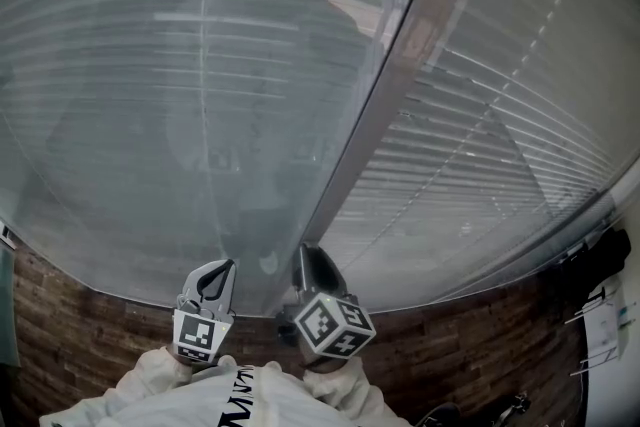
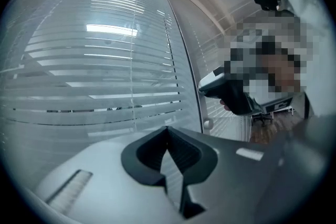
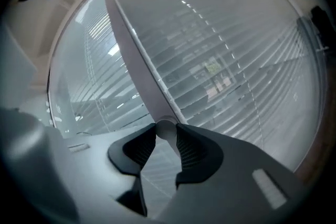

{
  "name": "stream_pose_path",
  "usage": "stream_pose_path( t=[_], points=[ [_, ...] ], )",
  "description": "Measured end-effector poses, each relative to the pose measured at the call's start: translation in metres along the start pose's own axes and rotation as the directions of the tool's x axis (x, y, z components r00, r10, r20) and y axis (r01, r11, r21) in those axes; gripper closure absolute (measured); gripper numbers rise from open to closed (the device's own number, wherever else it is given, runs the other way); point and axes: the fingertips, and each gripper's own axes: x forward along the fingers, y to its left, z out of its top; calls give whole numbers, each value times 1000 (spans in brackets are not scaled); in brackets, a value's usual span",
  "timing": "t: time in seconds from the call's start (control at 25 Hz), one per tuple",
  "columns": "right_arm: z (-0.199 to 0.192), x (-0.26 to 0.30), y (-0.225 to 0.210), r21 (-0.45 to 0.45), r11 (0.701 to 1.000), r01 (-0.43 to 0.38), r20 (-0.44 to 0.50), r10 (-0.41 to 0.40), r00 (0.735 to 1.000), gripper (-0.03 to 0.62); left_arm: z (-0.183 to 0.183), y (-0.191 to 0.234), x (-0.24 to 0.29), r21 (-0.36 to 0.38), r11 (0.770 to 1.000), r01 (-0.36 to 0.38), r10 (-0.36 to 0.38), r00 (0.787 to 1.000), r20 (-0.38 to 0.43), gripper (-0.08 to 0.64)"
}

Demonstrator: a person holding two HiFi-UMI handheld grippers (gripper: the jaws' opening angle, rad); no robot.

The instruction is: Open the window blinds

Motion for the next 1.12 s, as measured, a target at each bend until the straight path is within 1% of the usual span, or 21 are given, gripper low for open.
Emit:
stream_pose_path(
  t=[0.12, 0.24, 0.32, 0.4, 0.44, 0.68, 0.72, 0.8, 0.88, 0.96, 1.04, 1.12],
  points=[
    [1, 0, 0, 124, 992, -30, 25, 27, 999, 466, 0, 2, -1, 2, 1000, -2, 2, 1000, -2, 560],
    [1, -1, 1, 218, 974, -55, 45, 46, 998, 466, 1, 2, -4, 4, 1000, -2, 2, 1000, -2, 560],
    [1, -1, 0, 309, 948, -80, 62, 64, 996, 466, 1, 3, -5, 6, 1000, -3, 3, 1000, 0, 560],
    [1, -2, -1, 407, 907, -111, 82, 85, 993, 466, 1, 3, -6, 8, 1000, -3, 3, 1000, -3, 560],
    [1, -2, -1, 441, 889, -122, 90, 92, 992, 466, 1, 3, -7, 8, 1000, -3, 3, 1000, -3, 560],
    [2, -2, -2, 559, 813, -161, 128, 107, 986, 466, 2, 3, -9, 13, 1000, -7, 7, 1000, -1, 560],
    [2, -2, -2, 570, 805, -165, 131, 109, 985, 466, 2, 3, -9, 13, 1000, -8, 8, 1000, -1, 560],
    [2, -1, -2, 581, 795, -172, 136, 114, 984, 466, 2, 3, -10, 11, 1000, -11, 11, 1000, 0, 560],
    [2, -1, -1, 581, 794, -179, 139, 120, 983, 466, 2, 4, -11, 9, 1000, -15, 15, 1000, 1, 560],
    [2, -1, 0, 563, 805, -186, 138, 130, 982, 472, 2, 3, -11, 10, 1000, -16, 16, 1000, 1, 560],
    [2, -2, 2, 534, 823, -193, 131, 145, 981, 479, 2, 3, -13, 11, 1000, -18, 18, 1000, 2, 560],
    [1, -6, 5, 517, 831, -204, 121, 165, 979, 479, 4, 2, -14, 15, 1000, -22, 22, 1000, 3, 560]
  ],
)
